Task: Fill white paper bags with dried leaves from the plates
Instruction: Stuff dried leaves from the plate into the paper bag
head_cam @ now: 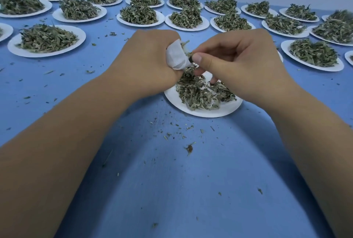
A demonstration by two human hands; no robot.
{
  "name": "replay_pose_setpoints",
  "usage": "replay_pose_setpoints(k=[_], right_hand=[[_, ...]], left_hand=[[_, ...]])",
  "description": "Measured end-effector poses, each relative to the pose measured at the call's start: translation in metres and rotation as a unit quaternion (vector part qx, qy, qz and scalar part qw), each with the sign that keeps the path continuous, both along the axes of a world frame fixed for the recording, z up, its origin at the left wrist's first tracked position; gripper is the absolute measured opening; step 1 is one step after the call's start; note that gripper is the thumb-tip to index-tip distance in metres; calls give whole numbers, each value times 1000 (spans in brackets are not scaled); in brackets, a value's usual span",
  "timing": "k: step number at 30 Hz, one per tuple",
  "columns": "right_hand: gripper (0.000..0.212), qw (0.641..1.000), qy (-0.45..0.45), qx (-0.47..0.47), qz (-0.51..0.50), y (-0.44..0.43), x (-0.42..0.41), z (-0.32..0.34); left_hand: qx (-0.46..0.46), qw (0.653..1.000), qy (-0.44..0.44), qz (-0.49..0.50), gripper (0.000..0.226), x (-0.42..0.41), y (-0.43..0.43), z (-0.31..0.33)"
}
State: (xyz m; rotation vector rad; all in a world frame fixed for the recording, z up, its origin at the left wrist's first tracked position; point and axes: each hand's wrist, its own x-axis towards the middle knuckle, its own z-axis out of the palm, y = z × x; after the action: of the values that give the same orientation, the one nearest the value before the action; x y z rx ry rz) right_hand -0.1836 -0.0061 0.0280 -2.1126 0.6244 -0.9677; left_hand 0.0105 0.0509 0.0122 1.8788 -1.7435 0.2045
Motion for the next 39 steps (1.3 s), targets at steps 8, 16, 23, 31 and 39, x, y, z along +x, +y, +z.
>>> replay_pose_setpoints(k=[8,16,23,31,39], right_hand=[[16,996,67,-54,0,8,6,-2],[9,995,92,-20,13,3,-4,3],[36,994,103,-24,6,7,-5,14],[17,956,269,30,112,18,8,3],[36,976,177,-28,122,10,4,0]], left_hand=[[22,998,-2,-60,27,-18,4,-3],[14,998,6,-53,24,-10,5,1],[-18,997,62,-36,25,-3,6,3],[31,992,57,-105,31,-21,10,2],[11,989,122,-84,19,-22,13,6]])
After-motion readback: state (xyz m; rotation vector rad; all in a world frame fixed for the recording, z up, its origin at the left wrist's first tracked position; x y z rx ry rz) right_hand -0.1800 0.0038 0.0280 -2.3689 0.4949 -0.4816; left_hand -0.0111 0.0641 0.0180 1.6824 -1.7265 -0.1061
